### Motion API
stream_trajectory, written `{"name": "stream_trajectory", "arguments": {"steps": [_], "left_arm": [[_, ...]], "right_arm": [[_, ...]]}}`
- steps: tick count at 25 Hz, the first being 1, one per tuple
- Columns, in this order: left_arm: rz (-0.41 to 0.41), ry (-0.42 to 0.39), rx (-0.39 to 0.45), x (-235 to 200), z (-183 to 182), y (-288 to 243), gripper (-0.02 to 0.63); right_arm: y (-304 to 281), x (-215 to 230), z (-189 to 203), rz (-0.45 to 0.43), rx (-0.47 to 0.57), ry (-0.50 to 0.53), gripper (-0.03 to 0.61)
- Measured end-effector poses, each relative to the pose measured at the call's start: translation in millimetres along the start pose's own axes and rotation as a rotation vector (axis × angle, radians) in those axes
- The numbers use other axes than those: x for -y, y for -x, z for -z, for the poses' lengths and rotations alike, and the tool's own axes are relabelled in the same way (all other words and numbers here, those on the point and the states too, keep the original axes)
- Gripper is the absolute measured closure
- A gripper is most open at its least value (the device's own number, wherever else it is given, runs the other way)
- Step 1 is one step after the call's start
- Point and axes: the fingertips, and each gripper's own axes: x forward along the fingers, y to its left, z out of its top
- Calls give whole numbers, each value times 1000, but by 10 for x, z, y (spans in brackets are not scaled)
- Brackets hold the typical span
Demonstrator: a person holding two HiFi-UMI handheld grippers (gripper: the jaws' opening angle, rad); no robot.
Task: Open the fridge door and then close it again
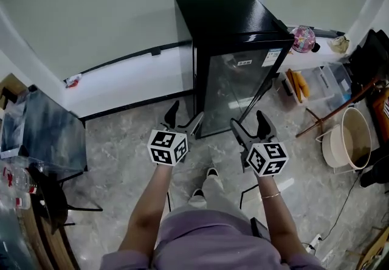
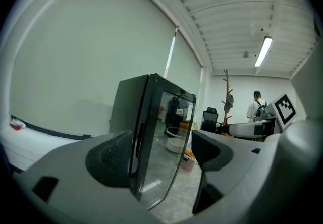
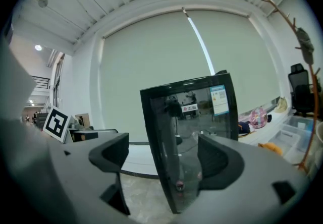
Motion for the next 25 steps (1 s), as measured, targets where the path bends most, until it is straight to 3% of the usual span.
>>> {"name": "stream_trajectory", "arguments": {"steps": [11,25], "left_arm": [[-73,36,-41,-391,131,-647,260],[-81,84,-96,-653,414,-1083,382]], "right_arm": [[-1010,106,-36,-142,-68,25,158],[-1584,40,233,-260,-172,29,161]]}}
